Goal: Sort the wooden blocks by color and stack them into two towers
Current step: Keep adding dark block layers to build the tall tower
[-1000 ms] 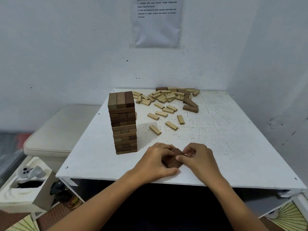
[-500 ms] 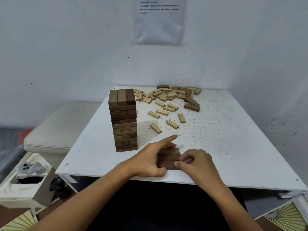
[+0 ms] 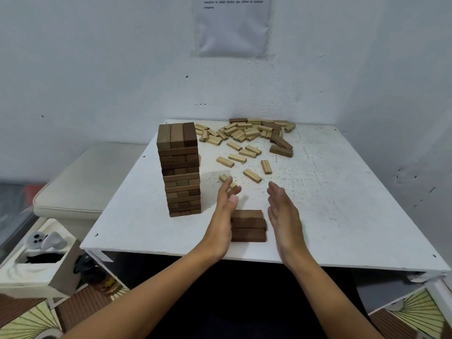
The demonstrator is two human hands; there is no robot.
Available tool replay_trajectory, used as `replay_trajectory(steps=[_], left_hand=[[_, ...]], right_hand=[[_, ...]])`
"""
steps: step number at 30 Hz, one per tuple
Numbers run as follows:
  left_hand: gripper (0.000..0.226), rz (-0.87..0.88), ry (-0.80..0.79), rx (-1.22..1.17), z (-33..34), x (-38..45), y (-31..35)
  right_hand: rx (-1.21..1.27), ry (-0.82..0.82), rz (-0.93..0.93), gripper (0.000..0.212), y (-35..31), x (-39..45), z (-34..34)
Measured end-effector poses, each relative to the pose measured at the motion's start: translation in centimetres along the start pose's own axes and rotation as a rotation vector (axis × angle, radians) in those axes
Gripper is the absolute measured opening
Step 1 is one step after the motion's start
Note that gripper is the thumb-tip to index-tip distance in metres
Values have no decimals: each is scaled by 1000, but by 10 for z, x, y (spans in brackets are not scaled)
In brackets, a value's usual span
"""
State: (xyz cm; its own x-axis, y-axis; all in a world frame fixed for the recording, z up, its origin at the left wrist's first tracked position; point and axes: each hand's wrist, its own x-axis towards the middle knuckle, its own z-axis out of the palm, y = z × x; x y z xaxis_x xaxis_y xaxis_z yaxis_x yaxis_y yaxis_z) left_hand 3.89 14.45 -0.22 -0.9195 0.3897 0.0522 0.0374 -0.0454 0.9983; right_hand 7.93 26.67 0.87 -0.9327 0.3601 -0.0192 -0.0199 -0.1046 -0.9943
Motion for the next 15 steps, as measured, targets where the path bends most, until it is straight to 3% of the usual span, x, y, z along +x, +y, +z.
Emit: replay_trajectory(steps=[6, 10, 15], left_hand=[[56, 23, 141, -128, 10, 4, -4], [67, 39, 162, -174, 11, 6, -7], [55, 8, 158, -134, 11, 5, -6]], right_hand=[[45, -24, -32, 43, 3, -5, 14], [79, -8, -56, 53, 5, -8, 17], [38, 1, -48, 48, 10, -7, 18]])
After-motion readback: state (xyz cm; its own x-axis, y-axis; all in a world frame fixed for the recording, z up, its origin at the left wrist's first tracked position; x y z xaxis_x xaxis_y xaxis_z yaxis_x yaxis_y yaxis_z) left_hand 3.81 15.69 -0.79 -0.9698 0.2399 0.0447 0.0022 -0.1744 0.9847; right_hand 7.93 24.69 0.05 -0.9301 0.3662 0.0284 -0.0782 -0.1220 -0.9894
